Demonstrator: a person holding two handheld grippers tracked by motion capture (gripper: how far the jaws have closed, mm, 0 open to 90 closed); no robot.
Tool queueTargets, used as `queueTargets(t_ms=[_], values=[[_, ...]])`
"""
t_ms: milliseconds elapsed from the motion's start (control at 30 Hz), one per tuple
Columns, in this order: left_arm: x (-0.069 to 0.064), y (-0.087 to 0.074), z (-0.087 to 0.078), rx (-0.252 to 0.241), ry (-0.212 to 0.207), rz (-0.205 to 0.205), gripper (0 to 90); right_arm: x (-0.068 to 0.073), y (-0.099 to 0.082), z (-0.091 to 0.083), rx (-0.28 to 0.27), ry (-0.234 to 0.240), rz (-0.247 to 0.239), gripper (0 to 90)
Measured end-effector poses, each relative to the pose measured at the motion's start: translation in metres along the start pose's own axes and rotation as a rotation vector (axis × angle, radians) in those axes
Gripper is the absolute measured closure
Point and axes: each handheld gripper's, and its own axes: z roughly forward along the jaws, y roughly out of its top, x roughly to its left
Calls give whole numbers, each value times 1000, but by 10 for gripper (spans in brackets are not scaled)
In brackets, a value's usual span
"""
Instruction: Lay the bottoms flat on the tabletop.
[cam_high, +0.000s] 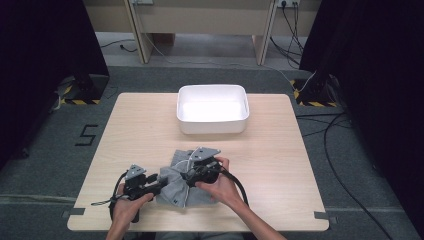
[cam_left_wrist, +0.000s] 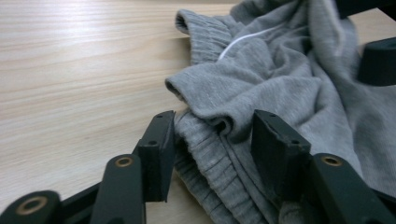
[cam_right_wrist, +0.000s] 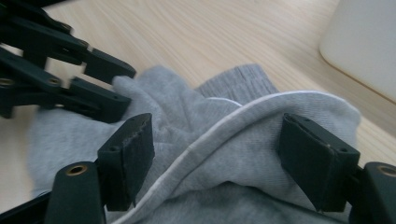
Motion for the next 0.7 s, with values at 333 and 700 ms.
queueTargets(t_ms=[333,700], values=[[6,5,-11,-46,-55,-54,434,-17,-11,-3,-4,-76,-50,773],[16,1,-10,-38,-13,-74,420,-49,-1,-64,-101,-156,-80,899]])
